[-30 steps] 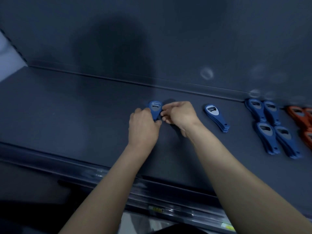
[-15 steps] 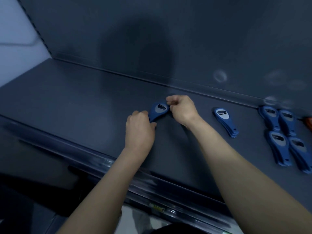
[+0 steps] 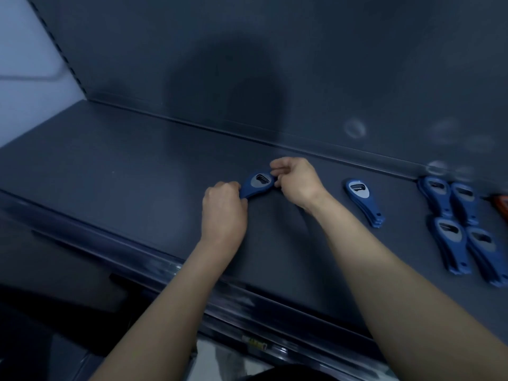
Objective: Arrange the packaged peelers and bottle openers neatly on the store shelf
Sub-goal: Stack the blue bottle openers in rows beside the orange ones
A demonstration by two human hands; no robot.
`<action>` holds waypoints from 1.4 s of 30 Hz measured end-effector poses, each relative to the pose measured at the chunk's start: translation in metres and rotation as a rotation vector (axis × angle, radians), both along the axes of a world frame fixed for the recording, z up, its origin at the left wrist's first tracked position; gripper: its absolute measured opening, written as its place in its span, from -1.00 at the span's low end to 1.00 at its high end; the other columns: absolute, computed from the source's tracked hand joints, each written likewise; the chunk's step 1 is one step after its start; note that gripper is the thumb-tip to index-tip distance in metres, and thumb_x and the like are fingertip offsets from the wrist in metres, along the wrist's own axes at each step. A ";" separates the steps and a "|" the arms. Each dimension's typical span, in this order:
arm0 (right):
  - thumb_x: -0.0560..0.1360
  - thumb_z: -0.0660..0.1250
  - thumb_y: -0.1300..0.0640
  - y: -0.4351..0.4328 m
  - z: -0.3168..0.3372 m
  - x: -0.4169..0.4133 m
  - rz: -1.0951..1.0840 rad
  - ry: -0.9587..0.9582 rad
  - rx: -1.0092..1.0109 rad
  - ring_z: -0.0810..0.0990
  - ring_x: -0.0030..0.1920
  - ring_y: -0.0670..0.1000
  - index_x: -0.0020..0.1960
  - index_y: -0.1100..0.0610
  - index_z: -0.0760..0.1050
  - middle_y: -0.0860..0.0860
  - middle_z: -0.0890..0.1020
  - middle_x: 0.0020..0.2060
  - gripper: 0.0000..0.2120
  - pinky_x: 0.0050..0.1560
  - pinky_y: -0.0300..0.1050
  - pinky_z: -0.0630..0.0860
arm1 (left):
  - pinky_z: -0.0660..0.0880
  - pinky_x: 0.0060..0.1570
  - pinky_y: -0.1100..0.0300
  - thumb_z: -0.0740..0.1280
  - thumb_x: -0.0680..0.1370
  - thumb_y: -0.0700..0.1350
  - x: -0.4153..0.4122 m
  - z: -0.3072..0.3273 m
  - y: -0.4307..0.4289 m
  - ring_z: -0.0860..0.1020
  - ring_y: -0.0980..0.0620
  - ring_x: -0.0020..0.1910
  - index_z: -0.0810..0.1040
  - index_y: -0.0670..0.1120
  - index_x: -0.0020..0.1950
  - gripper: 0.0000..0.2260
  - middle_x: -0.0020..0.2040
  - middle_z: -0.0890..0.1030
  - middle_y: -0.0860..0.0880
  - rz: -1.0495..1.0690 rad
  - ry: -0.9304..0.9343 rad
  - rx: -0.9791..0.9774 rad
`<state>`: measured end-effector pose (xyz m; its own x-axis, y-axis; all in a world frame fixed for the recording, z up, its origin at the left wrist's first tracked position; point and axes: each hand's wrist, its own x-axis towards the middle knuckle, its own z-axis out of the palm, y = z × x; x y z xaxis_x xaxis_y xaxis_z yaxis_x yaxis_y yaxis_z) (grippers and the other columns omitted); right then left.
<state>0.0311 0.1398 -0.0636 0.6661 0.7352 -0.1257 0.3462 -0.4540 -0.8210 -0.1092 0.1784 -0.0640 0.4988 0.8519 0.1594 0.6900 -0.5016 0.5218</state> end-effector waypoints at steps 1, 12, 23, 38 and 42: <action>0.47 0.09 0.43 -0.003 0.002 0.001 -0.021 -0.026 0.005 0.54 0.01 0.01 0.22 0.19 0.51 0.11 0.59 0.11 -0.59 0.07 -0.20 0.48 | 0.38 -0.11 0.09 0.30 0.51 -0.22 0.001 0.000 0.001 0.50 -0.14 -0.08 0.58 -0.21 0.02 -0.86 -0.07 0.58 -0.18 -0.003 0.003 0.002; 0.50 0.33 0.11 -0.095 0.027 0.020 -0.417 -0.578 -0.361 0.35 0.24 0.21 0.20 0.28 0.40 0.21 0.46 0.19 -0.64 0.19 0.01 0.34 | 0.23 -0.28 0.16 0.27 0.50 -0.23 0.041 -0.005 -0.025 0.39 -0.06 -0.26 0.44 -0.20 -0.23 -0.88 -0.28 0.46 -0.12 -0.166 -0.021 -0.012; 0.52 0.29 0.12 -0.132 0.012 0.013 -0.511 -0.388 -0.447 0.47 0.10 0.22 -0.06 0.29 0.48 0.25 0.53 0.04 -0.79 -0.08 -0.07 0.37 | 0.24 -0.32 0.11 0.28 0.50 -0.23 0.061 -0.011 -0.038 0.40 -0.10 -0.29 0.49 -0.24 -0.20 -0.90 -0.27 0.49 -0.16 -0.208 -0.021 0.037; 0.51 0.33 0.10 -0.148 0.005 0.017 -0.582 -0.304 -0.348 0.50 0.04 0.22 -0.07 0.30 0.47 0.23 0.51 0.00 -0.77 -0.14 -0.08 0.39 | 0.33 0.13 0.07 0.37 0.50 -0.14 0.083 0.000 -0.053 0.34 -0.16 0.14 0.47 -0.19 0.25 -0.66 0.15 0.45 -0.18 -0.397 -0.002 0.109; 0.52 0.30 0.17 -0.154 0.008 0.018 -0.563 -0.265 -0.350 0.51 0.01 0.22 -0.15 0.25 0.41 0.22 0.52 -0.02 -0.84 -0.19 -0.07 0.39 | 0.27 0.30 0.11 0.35 0.52 -0.19 0.123 0.009 -0.054 0.29 -0.10 0.29 0.40 -0.17 0.36 -0.58 0.24 0.47 -0.13 -0.683 0.026 0.083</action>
